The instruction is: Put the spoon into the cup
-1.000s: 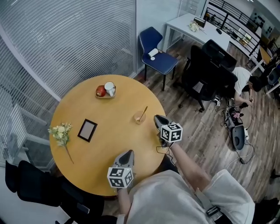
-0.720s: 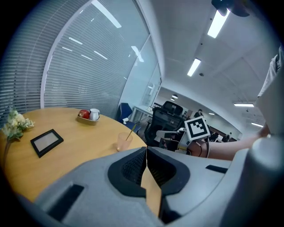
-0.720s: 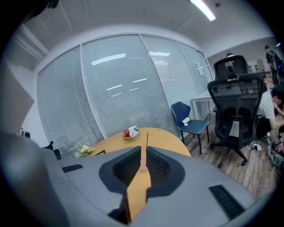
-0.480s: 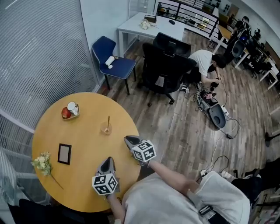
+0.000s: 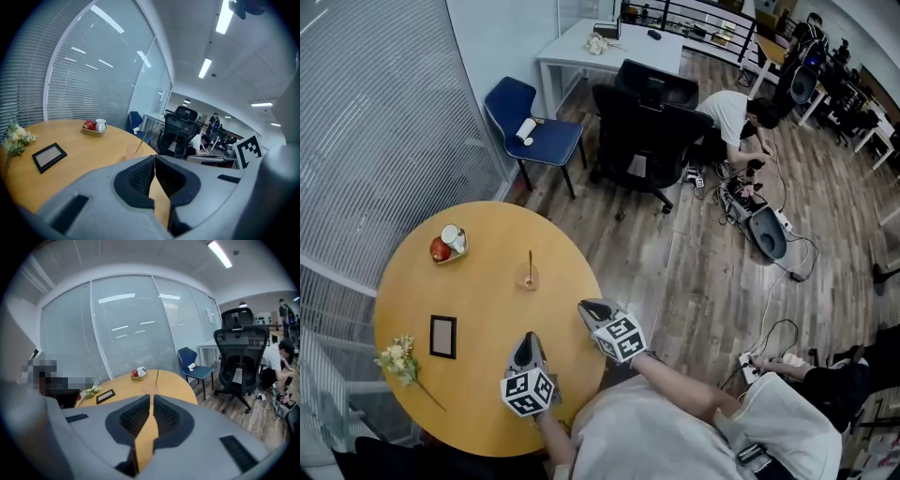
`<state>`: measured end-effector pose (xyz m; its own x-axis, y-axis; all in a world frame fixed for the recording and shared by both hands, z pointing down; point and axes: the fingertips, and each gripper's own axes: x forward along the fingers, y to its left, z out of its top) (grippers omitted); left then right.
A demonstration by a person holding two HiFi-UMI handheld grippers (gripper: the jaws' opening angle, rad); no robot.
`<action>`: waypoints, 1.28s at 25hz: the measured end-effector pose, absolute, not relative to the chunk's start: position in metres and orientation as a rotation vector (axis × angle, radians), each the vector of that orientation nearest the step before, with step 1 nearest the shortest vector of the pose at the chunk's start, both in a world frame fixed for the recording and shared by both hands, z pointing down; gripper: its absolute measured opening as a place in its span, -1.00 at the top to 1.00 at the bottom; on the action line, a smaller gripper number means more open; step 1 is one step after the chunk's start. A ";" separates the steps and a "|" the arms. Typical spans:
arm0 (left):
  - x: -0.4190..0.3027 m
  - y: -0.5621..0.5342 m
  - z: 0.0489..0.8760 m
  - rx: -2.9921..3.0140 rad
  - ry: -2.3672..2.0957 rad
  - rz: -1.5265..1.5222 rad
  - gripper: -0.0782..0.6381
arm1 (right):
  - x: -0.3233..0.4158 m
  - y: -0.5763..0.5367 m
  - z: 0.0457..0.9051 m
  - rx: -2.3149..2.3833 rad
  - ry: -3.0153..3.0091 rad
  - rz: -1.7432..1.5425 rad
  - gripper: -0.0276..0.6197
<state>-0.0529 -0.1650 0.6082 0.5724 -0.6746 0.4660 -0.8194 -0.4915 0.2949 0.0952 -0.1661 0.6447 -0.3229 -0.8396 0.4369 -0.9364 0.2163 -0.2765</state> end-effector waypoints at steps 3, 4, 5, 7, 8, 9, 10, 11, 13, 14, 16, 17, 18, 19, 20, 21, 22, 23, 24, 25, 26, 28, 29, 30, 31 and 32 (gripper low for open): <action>-0.053 -0.168 0.610 2.315 -1.198 0.388 0.76 | 0.102 -0.165 0.642 1.734 -2.285 0.735 0.89; -0.052 -0.170 0.612 2.313 -1.201 0.387 0.76 | 0.101 -0.166 0.641 1.731 -2.289 0.725 0.91; -0.052 -0.171 0.612 2.310 -1.206 0.383 0.76 | 0.101 -0.166 0.640 1.724 -2.293 0.717 0.91; -0.050 -0.171 0.611 2.307 -1.209 0.365 0.76 | 0.102 -0.166 0.640 1.715 -2.299 0.713 0.92; -0.048 -0.170 0.610 2.307 -1.207 0.356 0.76 | 0.102 -0.166 0.639 1.712 -2.308 0.715 0.92; -0.047 -0.170 0.609 2.309 -1.204 0.352 0.76 | 0.101 -0.167 0.638 1.707 -2.321 0.718 0.92; -0.047 -0.170 0.608 2.311 -1.203 0.354 0.76 | 0.099 -0.168 0.637 1.699 -2.337 0.721 0.92; -0.048 -0.170 0.609 2.311 -1.203 0.358 0.76 | 0.096 -0.170 0.637 1.690 -2.352 0.724 0.92; -0.051 -0.170 0.612 2.302 -1.208 0.371 0.76 | 0.090 -0.173 0.638 1.672 -2.366 0.732 0.92; -0.054 -0.170 0.613 2.295 -1.211 0.376 0.76 | 0.087 -0.175 0.638 1.663 -2.369 0.735 0.92; -0.058 -0.168 0.615 2.281 -1.216 0.382 0.76 | 0.082 -0.175 0.638 1.643 -2.377 0.734 0.92; -0.059 -0.167 0.615 2.277 -1.218 0.381 0.76 | 0.080 -0.174 0.637 1.631 -2.385 0.730 0.92; -0.059 -0.167 0.616 2.276 -1.219 0.378 0.76 | 0.079 -0.174 0.636 1.619 -2.394 0.724 0.92; -0.058 -0.167 0.616 2.276 -1.219 0.375 0.76 | 0.079 -0.174 0.635 1.610 -2.403 0.717 0.92; -0.057 -0.168 0.615 2.279 -1.217 0.374 0.76 | 0.079 -0.176 0.635 1.605 -2.410 0.711 0.92; -0.056 -0.169 0.615 2.281 -1.214 0.375 0.76 | 0.079 -0.177 0.635 1.605 -2.415 0.707 0.92; -0.056 -0.170 0.615 2.281 -1.213 0.378 0.76 | 0.079 -0.178 0.634 1.607 -2.418 0.707 0.92; -0.057 -0.171 0.615 2.279 -1.212 0.382 0.76 | 0.078 -0.179 0.634 1.610 -2.422 0.710 0.92; -0.057 -0.171 0.616 2.275 -1.212 0.383 0.76 | 0.078 -0.179 0.634 1.612 -2.426 0.711 0.92; -0.057 -0.171 0.616 2.272 -1.214 0.384 0.76 | 0.079 -0.179 0.633 1.613 -2.429 0.711 0.92; -0.057 -0.170 0.616 2.271 -1.214 0.383 0.76 | 0.079 -0.179 0.632 1.616 -2.431 0.708 0.92; -0.055 -0.168 0.616 2.274 -1.212 0.383 0.76 | 0.082 -0.179 0.629 1.628 -2.432 0.706 0.92; -0.054 -0.167 0.616 2.277 -1.209 0.386 0.76 | 0.084 -0.179 0.629 1.637 -2.432 0.707 0.92; -0.053 -0.166 0.616 2.280 -1.205 0.391 0.76 | 0.085 -0.179 0.628 1.645 -2.431 0.708 0.92; -0.052 -0.165 0.616 2.281 -1.200 0.396 0.76 | 0.087 -0.179 0.628 1.653 -2.430 0.710 0.92; -0.051 -0.164 0.617 2.282 -1.196 0.401 0.76 | 0.088 -0.180 0.627 1.660 -2.428 0.714 0.92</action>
<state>-0.0512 -0.1645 0.6168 0.5642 -0.6688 0.4841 -0.8254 -0.4689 0.3143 0.0881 -0.1795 0.6271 -0.3937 -0.8502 0.3495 -0.9041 0.2895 -0.3142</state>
